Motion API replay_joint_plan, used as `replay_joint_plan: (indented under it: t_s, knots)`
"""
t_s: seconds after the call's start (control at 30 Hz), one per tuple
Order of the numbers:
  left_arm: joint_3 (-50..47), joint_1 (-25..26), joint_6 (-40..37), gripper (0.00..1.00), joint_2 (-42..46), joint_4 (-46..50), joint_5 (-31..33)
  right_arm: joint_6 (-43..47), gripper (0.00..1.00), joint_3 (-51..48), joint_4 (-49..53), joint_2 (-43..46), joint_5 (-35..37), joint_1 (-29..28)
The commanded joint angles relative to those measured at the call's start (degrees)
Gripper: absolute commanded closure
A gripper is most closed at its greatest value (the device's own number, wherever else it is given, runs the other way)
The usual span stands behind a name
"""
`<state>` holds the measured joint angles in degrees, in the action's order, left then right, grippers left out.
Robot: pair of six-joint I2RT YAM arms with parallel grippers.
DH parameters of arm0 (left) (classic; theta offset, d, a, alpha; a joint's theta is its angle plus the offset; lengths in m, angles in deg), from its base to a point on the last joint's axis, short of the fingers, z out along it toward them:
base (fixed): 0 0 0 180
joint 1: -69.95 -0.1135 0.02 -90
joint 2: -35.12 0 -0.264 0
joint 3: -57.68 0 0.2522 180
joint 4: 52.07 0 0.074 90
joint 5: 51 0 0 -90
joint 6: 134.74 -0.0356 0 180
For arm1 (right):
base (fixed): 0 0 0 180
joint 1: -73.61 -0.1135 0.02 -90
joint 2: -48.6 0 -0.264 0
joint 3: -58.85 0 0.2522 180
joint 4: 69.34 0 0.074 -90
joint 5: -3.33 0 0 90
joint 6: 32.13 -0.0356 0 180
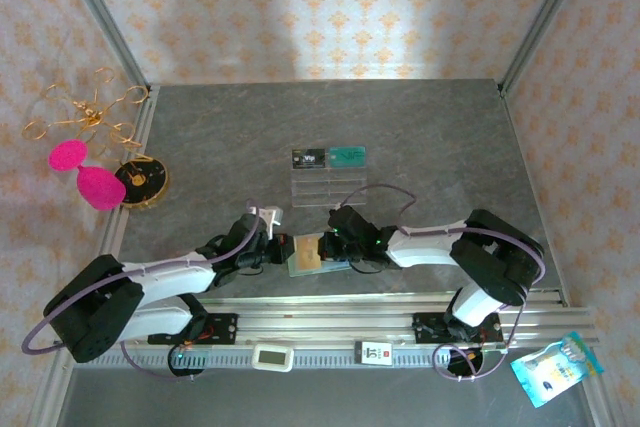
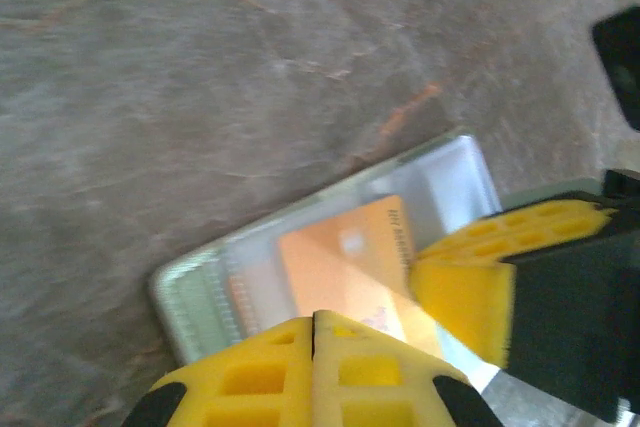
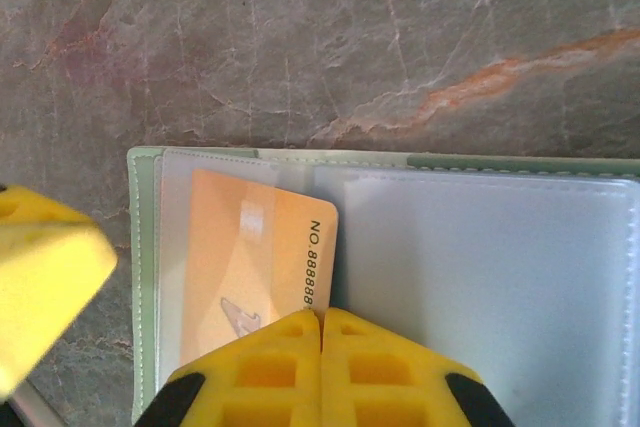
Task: Take the credit cards out of the card holder
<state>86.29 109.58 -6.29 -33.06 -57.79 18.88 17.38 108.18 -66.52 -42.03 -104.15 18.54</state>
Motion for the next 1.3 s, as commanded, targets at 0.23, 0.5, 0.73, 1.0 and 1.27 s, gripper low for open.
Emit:
replay_joint_plan:
  t_s: [0.23, 0.5, 0.73, 1.0, 1.27]
  knots:
    - [2.1, 2.9, -1.0, 1.00, -8.8, 1.1, 1.1, -2.1, 0.76, -1.8, -0.8, -0.5, -0.9, 0.3]
    - [2.2, 2.9, -1.0, 1.00, -10.0, -0.1, -0.8, -2.4, 0.88, -1.6, -2.4, -2.5, -3.6, 0.8]
    - [1.4, 2.2, -0.8, 1.00, -8.2, 0.0, -0.6, -3.3, 1.00, -5.0, 0.7, 4.1, 1.7, 1.9]
    - [3.3, 2.4, -1.1, 1.00, -6.6, -0.4, -2.5, -2.2, 1.00, -5.8, 0.2, 4.0, -0.9, 2.3]
    - [5.5, 3.8, -2.1, 1.00, -11.1, -0.9, -2.9, -2.5, 0.76, -6.8, -3.6, 2.9, -3.2, 2.4]
